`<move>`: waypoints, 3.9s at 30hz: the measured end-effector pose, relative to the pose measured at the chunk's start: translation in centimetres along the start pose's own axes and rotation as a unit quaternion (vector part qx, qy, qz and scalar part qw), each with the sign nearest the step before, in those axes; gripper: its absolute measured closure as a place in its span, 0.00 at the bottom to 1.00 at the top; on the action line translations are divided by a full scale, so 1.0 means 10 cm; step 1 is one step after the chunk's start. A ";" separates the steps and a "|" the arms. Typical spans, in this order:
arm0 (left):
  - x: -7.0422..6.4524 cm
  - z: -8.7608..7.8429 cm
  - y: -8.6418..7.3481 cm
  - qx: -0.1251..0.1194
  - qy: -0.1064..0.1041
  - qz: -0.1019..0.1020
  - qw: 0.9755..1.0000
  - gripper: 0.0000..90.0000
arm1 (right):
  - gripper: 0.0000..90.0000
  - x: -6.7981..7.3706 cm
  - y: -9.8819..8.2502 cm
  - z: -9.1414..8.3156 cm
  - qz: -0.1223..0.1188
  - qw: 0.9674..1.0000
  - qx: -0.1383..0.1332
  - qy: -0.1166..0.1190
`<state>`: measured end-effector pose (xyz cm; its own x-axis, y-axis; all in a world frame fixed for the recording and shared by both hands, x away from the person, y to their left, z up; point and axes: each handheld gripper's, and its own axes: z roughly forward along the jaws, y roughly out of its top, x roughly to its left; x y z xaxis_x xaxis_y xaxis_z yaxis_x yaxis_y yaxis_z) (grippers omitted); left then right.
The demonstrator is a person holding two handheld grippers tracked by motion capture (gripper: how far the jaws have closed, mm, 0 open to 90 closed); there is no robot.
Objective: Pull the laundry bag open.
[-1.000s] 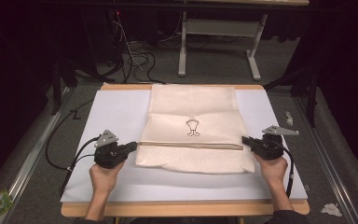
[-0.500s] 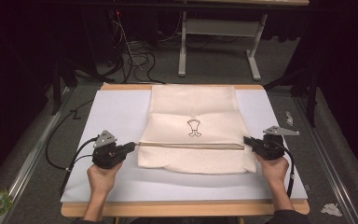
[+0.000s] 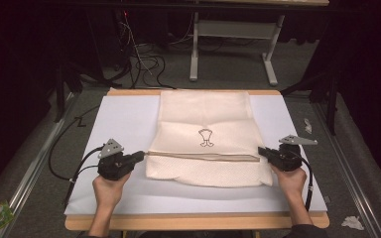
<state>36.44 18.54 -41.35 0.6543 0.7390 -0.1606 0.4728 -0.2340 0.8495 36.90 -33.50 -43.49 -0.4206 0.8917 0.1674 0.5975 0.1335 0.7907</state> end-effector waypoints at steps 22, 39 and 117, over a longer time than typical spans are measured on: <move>0.03 0.07 -0.16 0.041 0.002 -0.005 0.999 0.96 | 0.94 0.04 -0.14 0.09 0.000 1.000 0.027 0.008; 0.02 0.12 -0.23 0.062 0.011 -0.004 0.998 0.96 | 0.91 0.06 -0.22 0.15 -0.009 0.999 0.041 0.008; 0.40 -0.25 -0.35 -0.020 0.160 -0.021 0.987 0.58 | 0.64 -0.43 -0.32 -0.54 0.029 0.993 -0.061 -0.095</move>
<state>35.97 23.87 -43.70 0.4110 0.9110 -0.0348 0.4679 -0.1780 0.8657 33.12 -40.08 -43.53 -0.2449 0.9634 0.1089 0.5247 0.0373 0.8505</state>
